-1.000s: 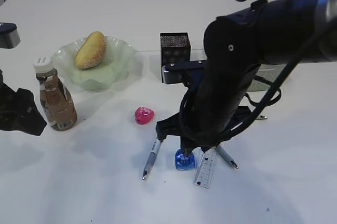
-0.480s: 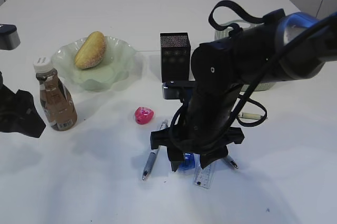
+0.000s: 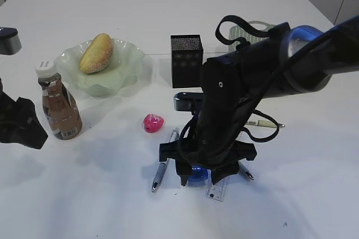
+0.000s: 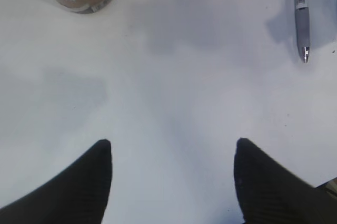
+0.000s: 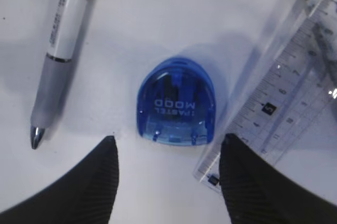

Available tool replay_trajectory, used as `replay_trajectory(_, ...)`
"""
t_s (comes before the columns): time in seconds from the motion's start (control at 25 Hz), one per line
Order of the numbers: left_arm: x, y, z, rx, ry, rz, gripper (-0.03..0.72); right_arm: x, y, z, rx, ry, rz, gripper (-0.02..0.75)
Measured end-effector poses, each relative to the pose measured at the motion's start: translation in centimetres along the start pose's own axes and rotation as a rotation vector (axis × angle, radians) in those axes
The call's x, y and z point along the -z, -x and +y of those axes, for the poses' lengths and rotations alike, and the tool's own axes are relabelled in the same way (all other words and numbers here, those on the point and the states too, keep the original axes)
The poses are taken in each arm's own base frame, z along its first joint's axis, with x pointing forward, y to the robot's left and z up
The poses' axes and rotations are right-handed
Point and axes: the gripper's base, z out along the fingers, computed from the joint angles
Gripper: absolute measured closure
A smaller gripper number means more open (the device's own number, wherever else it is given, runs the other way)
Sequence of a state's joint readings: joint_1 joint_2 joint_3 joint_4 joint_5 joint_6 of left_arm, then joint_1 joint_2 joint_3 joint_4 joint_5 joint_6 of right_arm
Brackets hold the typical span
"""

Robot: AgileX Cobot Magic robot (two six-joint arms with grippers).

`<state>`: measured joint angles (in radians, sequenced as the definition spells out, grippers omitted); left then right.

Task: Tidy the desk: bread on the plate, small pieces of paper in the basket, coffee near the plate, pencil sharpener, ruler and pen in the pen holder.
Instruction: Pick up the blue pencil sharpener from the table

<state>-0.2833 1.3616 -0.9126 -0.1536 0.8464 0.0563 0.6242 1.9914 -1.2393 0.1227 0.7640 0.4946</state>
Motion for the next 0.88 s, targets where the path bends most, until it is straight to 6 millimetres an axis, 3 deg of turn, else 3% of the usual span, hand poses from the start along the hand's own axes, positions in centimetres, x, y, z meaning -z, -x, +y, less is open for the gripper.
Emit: replay_trajectory(0.88, 0.1, -0.1, 0.0, 0.0, -0.001, 0.012, 0.179, -1.3, 0.8, 0.0, 0.008, -0.002, -0.069, 0.267)
